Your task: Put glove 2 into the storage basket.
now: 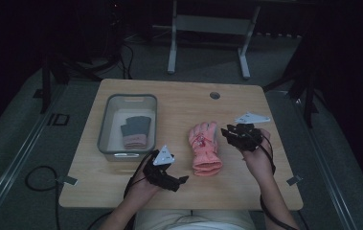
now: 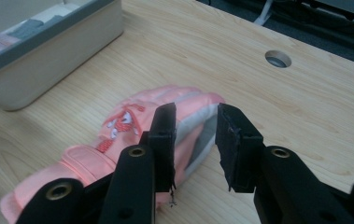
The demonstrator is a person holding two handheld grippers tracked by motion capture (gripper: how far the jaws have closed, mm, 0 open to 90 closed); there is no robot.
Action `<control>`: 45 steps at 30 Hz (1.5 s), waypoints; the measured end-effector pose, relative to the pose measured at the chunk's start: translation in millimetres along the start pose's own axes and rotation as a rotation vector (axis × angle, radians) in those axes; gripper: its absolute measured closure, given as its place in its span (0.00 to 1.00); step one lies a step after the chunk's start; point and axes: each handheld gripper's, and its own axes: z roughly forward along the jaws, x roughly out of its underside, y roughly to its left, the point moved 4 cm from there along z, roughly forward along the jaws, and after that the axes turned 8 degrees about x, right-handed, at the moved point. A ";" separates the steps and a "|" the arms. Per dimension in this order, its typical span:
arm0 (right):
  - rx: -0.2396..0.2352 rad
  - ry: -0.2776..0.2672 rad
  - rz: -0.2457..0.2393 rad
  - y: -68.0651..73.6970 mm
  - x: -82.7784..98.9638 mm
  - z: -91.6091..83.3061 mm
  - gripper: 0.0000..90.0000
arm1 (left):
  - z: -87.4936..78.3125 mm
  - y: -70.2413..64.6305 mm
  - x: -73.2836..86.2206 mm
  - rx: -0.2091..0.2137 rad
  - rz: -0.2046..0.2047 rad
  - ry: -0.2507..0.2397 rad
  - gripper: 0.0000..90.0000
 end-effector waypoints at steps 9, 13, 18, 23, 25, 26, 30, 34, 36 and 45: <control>-0.074 0.034 0.069 -0.3 8.7 17.2 0.74 | 14.7 18.7 -58.1 -0.068 0.003 -0.022 0.15; -0.118 0.047 0.103 8.2 9.6 31.6 0.67 | 24.1 37.3 -66.6 -0.086 -0.084 -0.030 0.17; -0.161 0.109 0.138 11.9 20.3 52.6 0.56 | 46.3 64.1 -57.5 -0.073 -0.224 0.056 0.17; -0.235 0.213 0.165 8.8 39.3 74.2 0.47 | 70.0 79.1 -41.8 0.003 -0.338 0.120 0.17; -0.261 0.258 0.173 6.9 47.1 82.9 0.46 | 76.0 83.4 -37.7 0.021 -0.375 0.112 0.19; -0.276 0.270 0.182 5.9 49.9 85.7 0.45 | 79.2 85.7 -35.8 0.022 -0.400 0.109 0.21; -0.292 0.285 0.161 6.9 55.9 92.4 0.46 | 92.0 94.0 -25.9 0.069 -0.481 0.123 0.22; -0.316 0.313 0.165 7.6 57.3 96.1 0.53 | 100.9 97.4 -20.8 0.118 -0.519 0.100 0.31; -0.308 0.321 0.152 8.1 57.7 96.4 0.56 | 104.0 98.5 -19.2 0.136 -0.543 0.088 0.35; -0.283 0.297 0.175 11.7 59.9 94.3 0.68 | 102.2 95.9 -17.8 0.197 -0.527 0.018 0.76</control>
